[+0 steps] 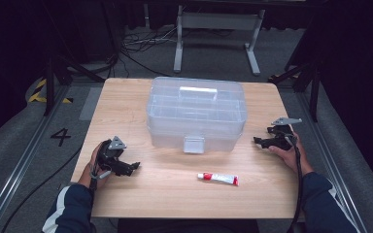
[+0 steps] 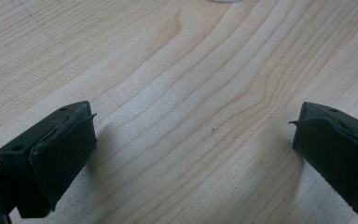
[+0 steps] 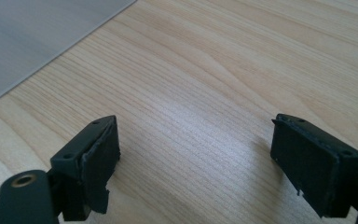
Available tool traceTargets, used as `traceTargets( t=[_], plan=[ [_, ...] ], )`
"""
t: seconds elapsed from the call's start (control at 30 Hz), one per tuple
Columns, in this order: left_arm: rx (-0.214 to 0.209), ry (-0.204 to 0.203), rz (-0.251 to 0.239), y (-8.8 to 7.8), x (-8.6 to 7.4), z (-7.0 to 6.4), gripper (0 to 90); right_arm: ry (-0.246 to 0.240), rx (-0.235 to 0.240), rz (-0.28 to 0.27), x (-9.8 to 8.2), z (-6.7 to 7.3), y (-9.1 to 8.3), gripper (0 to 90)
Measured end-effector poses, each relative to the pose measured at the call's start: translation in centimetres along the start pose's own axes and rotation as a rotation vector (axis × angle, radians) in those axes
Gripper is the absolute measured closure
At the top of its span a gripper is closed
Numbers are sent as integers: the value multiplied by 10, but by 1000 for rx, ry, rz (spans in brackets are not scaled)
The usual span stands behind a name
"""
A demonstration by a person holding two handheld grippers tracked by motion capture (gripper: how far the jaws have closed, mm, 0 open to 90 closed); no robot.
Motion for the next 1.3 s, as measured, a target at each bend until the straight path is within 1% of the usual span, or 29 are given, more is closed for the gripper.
traceTargets(
  t=[0.07, 0.13, 0.2, 0.23, 0.33, 0.43, 0.47, 0.57, 0.63, 0.9, 1.07, 1.3],
  plan=[
    [1, 1, 1, 0, 0, 0, 0, -1, 1, 0, 0, 0, 0, 161],
    [4, -7, 0, -1, -1, -1, 0, -3, 6, 5, 0, 0, 0, 161],
    [1, 10, 3, -3, -1, 0, 0, -2, 9, 7, 0, 0, -1, 161],
    [-1, -2, 0, -3, -2, -1, 0, -3, 11, 7, 0, -1, -1, 160],
    [4, 6, 2, -5, -3, 0, 2, -6, 13, 9, 0, -1, -1, 158],
    [-1, 4, 2, -5, -3, 0, 2, -11, 21, 13, -1, -1, -2, 149],
    [-11, 13, 1, -6, -4, 1, 2, -13, 23, 15, -1, -1, -3, 147],
    [-5, 9, -1, -7, -5, 1, 5, -14, 22, 15, -1, -1, -3, 147],
    [-1, 13, -3, -8, -5, 2, 5, -14, 22, 15, -1, -1, -4, 147],
    [-2, 8, -1, -8, -5, 1, 5, -15, 21, 16, -1, -1, -4, 149],
    [1, 6, -3, -8, -5, 1, 5, -19, 30, 34, -1, -1, -6, 148],
    [6, 5, -3, -8, -5, 1, 5, -13, 31, 49, -1, -1, -6, 156]
  ],
)
Point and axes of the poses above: each handheld gripper's, and its own axes: y roughly forward along the jaws, x roughly out of its top, z roughly to its left, the point moved 5 cm from there along y, roughly forward along the jaws, and after that the axes turned 15 degrees about -z, right-handed, at the moved point
